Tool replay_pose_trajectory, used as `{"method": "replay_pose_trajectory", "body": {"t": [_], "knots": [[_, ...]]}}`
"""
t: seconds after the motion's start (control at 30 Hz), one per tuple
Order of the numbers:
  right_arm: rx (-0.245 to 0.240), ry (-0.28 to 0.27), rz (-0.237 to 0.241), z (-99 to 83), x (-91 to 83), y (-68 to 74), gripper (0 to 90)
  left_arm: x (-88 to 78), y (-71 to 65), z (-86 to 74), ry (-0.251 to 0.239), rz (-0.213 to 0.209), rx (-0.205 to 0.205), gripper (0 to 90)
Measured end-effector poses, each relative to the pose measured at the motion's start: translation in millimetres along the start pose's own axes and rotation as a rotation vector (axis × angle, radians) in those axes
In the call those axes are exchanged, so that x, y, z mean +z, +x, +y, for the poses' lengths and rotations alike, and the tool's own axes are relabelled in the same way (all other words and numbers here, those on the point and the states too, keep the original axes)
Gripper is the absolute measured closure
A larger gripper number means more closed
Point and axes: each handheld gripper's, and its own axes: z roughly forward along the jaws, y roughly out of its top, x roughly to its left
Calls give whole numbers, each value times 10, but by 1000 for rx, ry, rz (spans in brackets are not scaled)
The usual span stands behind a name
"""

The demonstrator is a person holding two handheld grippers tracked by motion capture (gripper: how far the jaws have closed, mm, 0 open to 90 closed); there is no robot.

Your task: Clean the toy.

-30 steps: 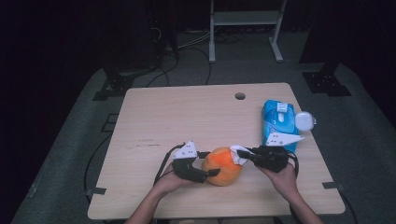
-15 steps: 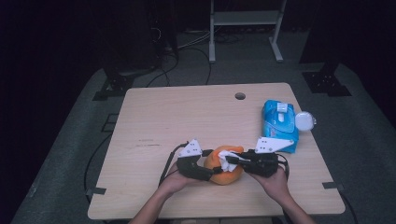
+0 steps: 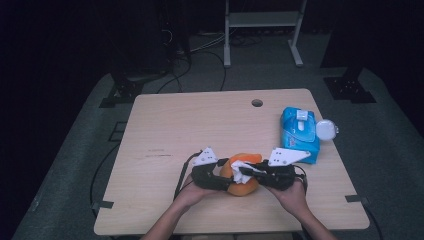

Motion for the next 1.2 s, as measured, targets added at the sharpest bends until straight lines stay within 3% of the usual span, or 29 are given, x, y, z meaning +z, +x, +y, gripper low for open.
{"method": "replay_pose_trajectory", "body": {"t": [0.17,0.3,0.4,0.57,0.63,0.7,0.87,0.97,1.2], "knots": [[39,-11,-36,-49,-97,-136,821,3,-29,2,7,-9,21,269],[99,-19,-71,-109,-183,-262,820,45,-119,17,22,-20,61,256],[93,-31,-59,-90,-157,-201,821,76,-161,11,29,-21,83,250],[54,-50,10,14,-51,-17,820,98,-235,9,38,-1,131,252],[26,-34,0,33,-43,10,821,89,-220,4,31,-6,131,265],[54,-40,3,7,-68,-57,821,76,-199,2,28,-9,116,278],[116,-9,-70,-111,-187,-274,821,39,-145,-7,22,-27,109,276],[168,-4,-54,-180,-216,-354,820,28,-116,-4,16,-68,121,217],[148,4,-56,-189,-216,-352,820,12,34,-66,16,-133,141,115]]}}
